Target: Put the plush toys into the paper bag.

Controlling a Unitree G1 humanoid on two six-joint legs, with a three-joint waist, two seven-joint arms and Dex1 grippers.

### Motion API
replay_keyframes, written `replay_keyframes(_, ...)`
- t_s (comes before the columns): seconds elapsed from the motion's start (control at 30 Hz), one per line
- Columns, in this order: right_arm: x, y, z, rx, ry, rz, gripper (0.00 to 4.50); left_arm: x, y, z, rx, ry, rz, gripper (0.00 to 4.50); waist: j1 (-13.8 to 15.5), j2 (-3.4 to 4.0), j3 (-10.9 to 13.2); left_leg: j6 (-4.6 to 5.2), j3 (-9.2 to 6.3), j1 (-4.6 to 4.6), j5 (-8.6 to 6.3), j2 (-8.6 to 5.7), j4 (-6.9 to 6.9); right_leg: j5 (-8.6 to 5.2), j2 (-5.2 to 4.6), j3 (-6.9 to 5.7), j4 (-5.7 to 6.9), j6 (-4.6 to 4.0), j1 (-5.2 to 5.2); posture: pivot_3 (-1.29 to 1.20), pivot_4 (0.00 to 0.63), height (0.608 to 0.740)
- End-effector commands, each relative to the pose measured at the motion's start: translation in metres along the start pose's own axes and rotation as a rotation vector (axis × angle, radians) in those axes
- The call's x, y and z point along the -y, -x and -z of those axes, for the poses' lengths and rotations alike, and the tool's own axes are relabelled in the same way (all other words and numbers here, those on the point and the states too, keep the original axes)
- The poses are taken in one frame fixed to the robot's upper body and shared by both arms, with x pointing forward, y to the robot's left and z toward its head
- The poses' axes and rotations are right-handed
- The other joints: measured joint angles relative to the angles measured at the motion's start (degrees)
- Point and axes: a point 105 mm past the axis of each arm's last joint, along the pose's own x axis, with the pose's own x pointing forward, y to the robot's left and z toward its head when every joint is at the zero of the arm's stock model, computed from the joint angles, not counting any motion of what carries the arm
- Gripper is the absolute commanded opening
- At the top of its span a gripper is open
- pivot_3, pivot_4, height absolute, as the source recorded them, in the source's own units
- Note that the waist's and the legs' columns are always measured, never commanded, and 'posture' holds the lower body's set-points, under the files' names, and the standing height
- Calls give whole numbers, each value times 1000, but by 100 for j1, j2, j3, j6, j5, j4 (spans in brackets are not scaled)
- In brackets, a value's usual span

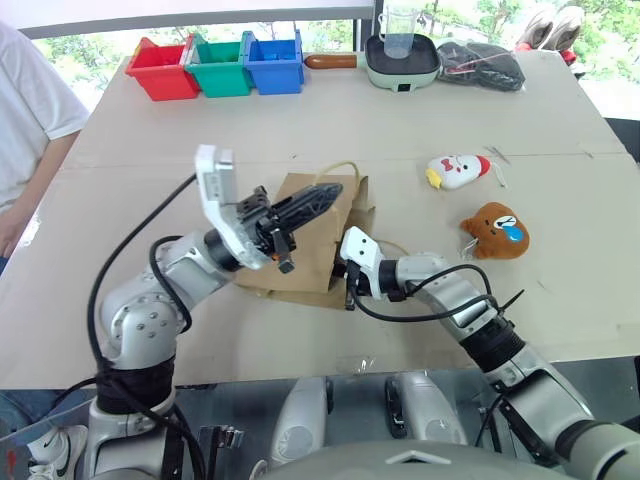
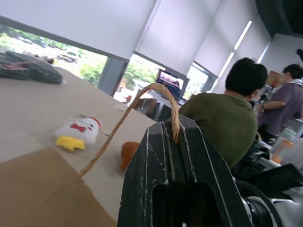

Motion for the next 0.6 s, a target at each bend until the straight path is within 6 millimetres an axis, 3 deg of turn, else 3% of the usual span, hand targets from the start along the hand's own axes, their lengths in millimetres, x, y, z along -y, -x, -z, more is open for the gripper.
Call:
replay_keyframes(0.03,9,9,3,7,4,94,85,8,13,-26,59,-65,-27,0,0,1,0,0,-2,0,0,1,0,0,0,-1,0,0,0,0,150,740)
replay_keyframes(0.17,13,24,-2,26,-61,131,85,11,19,-31,74,-60,-51,0,40,1,0,-1,-3,-1,0,2,0,0,-9,0,-2,0,1,0,150,740)
replay_keyframes(0.33,15,43,-9,36,-39,153,2249,11,19,-40,112,-49,-53,0,67,0,0,-1,-4,-2,0,-2,2,0,-13,1,-3,1,3,0,150,740)
replay_keyframes(0.4,20,51,-19,59,26,213,3154,12,15,-33,86,-51,-37,0,55,0,0,-1,-2,-1,0,-5,1,0,-6,-1,-3,1,3,0,150,740)
replay_keyframes(0.47,24,71,-43,133,49,272,3949,11,10,-22,50,-61,-27,0,29,3,2,-1,0,-2,0,-4,-2,0,-3,0,-3,0,1,0,150,740)
replay_keyframes(0.6,17,107,-72,151,118,321,3949,7,3,-14,27,-81,-15,0,32,9,5,-1,-2,-8,0,-5,-4,0,-3,0,-5,0,-1,0,150,740)
